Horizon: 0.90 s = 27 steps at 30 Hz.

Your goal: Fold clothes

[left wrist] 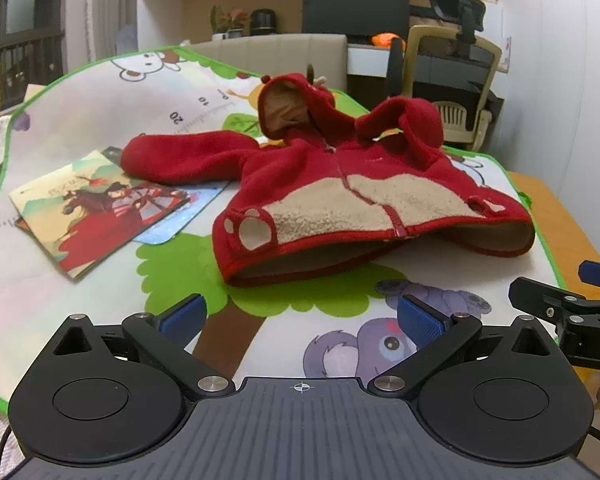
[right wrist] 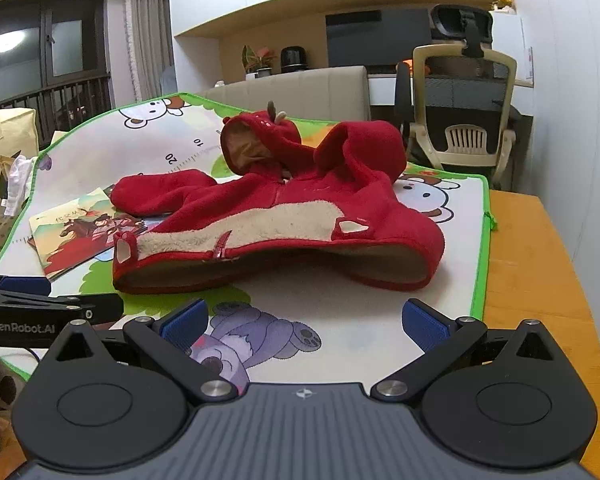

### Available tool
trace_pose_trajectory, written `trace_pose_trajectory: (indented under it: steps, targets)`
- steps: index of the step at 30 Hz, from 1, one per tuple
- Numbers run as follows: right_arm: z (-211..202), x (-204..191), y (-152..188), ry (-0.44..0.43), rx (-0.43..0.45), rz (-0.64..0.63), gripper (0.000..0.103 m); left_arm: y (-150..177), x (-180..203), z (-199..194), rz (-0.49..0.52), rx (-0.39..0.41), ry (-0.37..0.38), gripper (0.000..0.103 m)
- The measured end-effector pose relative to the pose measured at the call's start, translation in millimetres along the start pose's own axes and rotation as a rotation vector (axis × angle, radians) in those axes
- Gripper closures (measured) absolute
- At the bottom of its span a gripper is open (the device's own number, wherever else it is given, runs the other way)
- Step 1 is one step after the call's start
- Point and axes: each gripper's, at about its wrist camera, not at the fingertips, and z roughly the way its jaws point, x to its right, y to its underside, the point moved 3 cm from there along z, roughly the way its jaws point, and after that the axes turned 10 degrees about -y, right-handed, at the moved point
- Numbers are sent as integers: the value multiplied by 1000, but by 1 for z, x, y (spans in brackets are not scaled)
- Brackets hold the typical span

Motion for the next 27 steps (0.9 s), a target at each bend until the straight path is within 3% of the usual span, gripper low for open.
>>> trace_pose_trajectory:
  steps: [27]
  targets:
    - [7,-8,1,2,-27,-42,0,1,0,2,-11,-14,3,0]
